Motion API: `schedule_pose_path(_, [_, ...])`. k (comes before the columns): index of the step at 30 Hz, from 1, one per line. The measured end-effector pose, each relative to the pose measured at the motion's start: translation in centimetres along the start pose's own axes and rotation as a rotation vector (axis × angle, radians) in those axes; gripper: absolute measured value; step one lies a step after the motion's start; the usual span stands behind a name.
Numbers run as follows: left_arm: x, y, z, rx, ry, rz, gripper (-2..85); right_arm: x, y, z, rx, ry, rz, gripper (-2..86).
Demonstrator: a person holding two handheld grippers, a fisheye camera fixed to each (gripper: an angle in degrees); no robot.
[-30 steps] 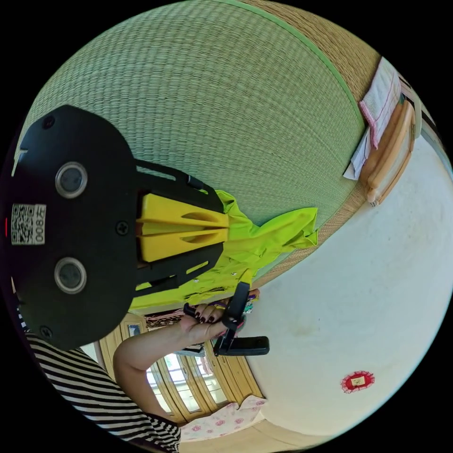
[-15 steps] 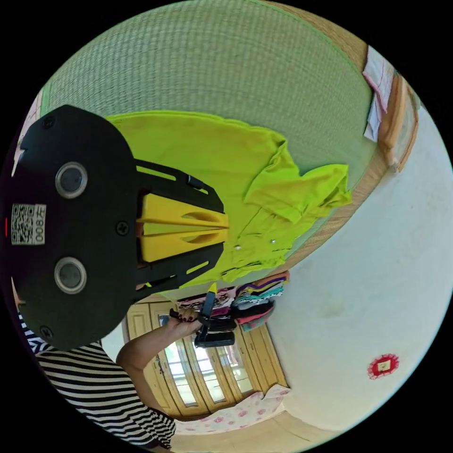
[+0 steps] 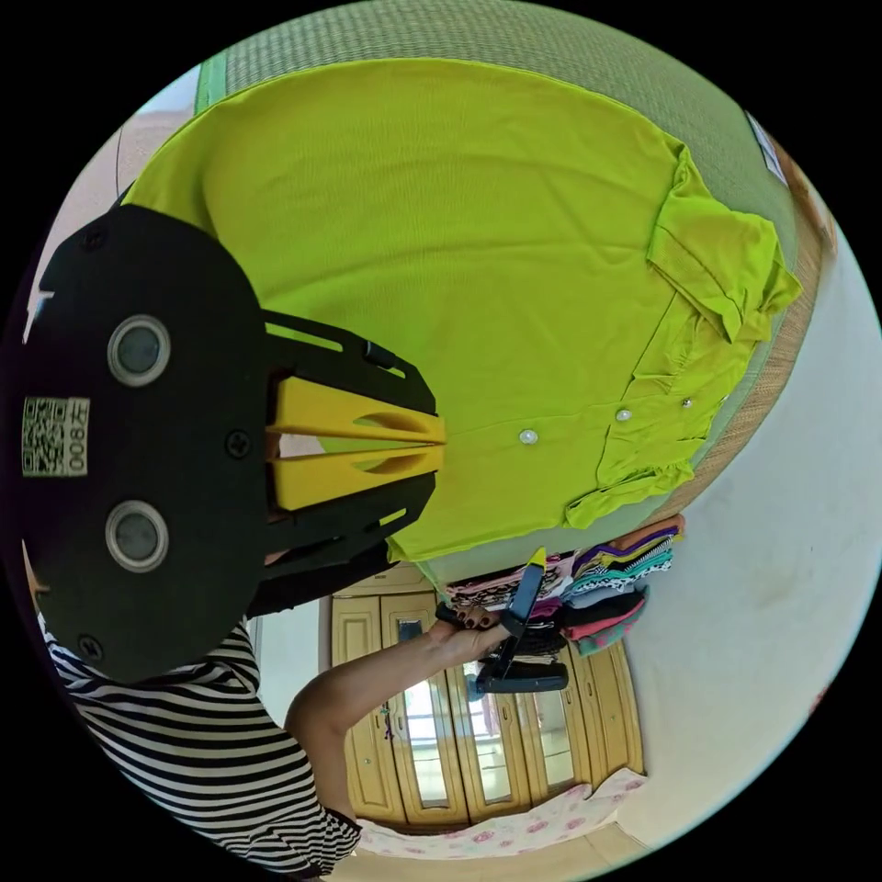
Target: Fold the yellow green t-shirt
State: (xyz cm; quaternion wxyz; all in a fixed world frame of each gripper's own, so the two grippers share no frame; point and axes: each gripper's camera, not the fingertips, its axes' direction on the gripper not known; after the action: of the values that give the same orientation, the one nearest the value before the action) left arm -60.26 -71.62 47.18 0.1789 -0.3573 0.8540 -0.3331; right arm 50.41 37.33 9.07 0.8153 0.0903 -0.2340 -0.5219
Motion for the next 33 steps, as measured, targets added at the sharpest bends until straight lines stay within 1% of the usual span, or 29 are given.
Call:
schedule_pose_path(5, [0.9,-4.1,3.3,-0.022,-0.01,0.04,0.8,-0.2,-1.3,-0.4,0.046,0.042,-0.012,5.4])
schedule_pose_path(13, [3.5,-17.4,12.6,-0.043,0.002,0.156,4.1,0.0,-2.1,1.2,0.031,0.141,-0.08,6.3])
schedule_pose_path(16, [3.8,-22.0,15.6,-0.028,-0.013,0.162,5.4,0.0,-1.7,1.8,0.022,0.186,-0.104,6.2])
schedule_pose_path(19, [3.5,-25.7,18.0,-0.017,-0.019,0.142,6.6,0.4,-1.0,2.2,0.01,0.188,-0.113,6.1])
schedule_pose_path(22, [2.9,-28.4,19.8,0.0,-0.019,0.116,7.1,0.8,-0.1,1.8,0.034,0.164,-0.108,5.9])
schedule_pose_path(26, [2.1,-30.6,22.1,-0.003,-0.006,0.088,6.7,0.7,0.8,1.1,0.048,0.18,-0.124,5.7])
schedule_pose_path(29, [1.6,-31.7,23.5,0.004,0.017,0.075,4.3,0.4,1.5,0.4,0.055,0.203,-0.142,4.3])
schedule_pose_path(33, [1.3,-32.6,24.8,-0.001,0.037,0.065,1.3,1.1,2.3,-1.1,0.067,0.161,-0.142,1.7])
